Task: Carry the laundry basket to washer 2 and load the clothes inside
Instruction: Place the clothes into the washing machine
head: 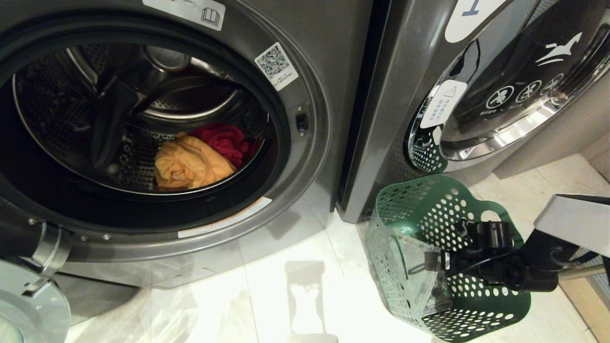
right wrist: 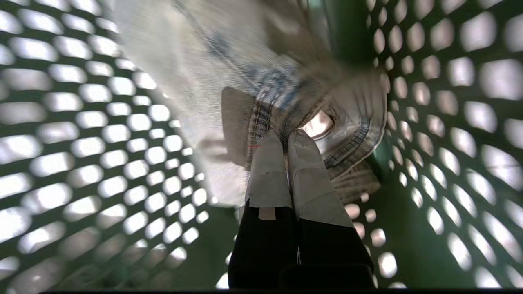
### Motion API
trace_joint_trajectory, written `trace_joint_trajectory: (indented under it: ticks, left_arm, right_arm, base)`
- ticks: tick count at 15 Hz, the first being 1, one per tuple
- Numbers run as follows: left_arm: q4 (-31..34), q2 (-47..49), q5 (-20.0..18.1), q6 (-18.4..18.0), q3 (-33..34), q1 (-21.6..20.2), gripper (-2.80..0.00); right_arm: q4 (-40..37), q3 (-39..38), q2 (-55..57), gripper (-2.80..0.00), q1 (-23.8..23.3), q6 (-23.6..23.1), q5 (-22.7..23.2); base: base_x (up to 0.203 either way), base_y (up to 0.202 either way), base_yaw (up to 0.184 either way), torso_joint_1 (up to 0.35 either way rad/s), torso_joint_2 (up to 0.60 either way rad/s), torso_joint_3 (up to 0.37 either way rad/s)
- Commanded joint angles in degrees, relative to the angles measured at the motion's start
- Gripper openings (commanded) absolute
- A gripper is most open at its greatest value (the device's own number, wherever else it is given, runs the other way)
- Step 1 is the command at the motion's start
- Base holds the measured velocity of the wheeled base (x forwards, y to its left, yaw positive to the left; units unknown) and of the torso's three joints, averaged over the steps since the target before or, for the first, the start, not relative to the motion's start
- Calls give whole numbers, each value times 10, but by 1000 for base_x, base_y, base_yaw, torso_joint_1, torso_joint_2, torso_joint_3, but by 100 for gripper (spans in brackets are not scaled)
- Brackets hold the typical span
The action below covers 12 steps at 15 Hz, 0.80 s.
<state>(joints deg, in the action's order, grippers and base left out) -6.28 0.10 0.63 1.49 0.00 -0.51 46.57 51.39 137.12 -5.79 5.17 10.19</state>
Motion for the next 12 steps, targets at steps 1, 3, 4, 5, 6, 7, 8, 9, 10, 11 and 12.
trace_joint_trajectory:
  ticks: [1, 3, 4, 5, 6, 7, 8, 9, 10, 11, 12]
  left_arm:
    - [0, 0, 1, 1, 23, 0, -280]
    - [0, 0, 0, 0, 23, 0, -280]
    - [0, 0, 1, 1, 23, 0, -280]
    - [0, 1, 1, 1, 23, 0, -280]
    - [0, 0, 1, 0, 23, 0, -280]
    - [0, 1, 0, 0, 23, 0, -280]
    - [0, 0, 1, 0, 23, 0, -280]
    - [0, 0, 1, 0, 23, 0, -280]
    - [0, 0, 1, 0, 23, 0, -280]
    - [0, 0, 0, 0, 23, 0, -280]
    - [0, 0, 0, 1, 23, 0, -280]
  right_arm:
    - [3, -48, -120, -280, 16, 5, -16]
    - [1, -71, -169, -280, 29, 12, -35]
    - [1, -83, -191, -280, 36, 13, -46]
    - [0, -96, -213, -280, 42, 13, -56]
    - [0, -104, -231, -280, 47, 14, -63]
    - [-1, -113, -250, -280, 50, 14, -66]
    - [-1, -126, -269, -280, 53, 14, -68]
    - [-2, -143, -283, -280, 56, 14, -71]
    - [-1, -158, -289, -280, 59, 14, -77]
    - [1, -164, -291, -280, 61, 15, -85]
    - [3, -164, -290, -280, 61, 15, -90]
  base:
    - [0, 0, 0, 0, 0, 0]
    - [0, 0, 0, 0, 0, 0]
    - [0, 0, 0, 0, 0, 0]
    - [0, 0, 0, 0, 0, 0]
    - [0, 0, 0, 0, 0, 0]
    - [0, 0, 0, 0, 0, 0]
    - [0, 0, 0, 0, 0, 0]
    - [0, 0, 0, 0, 0, 0]
    - [0, 0, 0, 0, 0, 0]
    - [0, 0, 0, 0, 0, 0]
    - [0, 0, 0, 0, 0, 0]
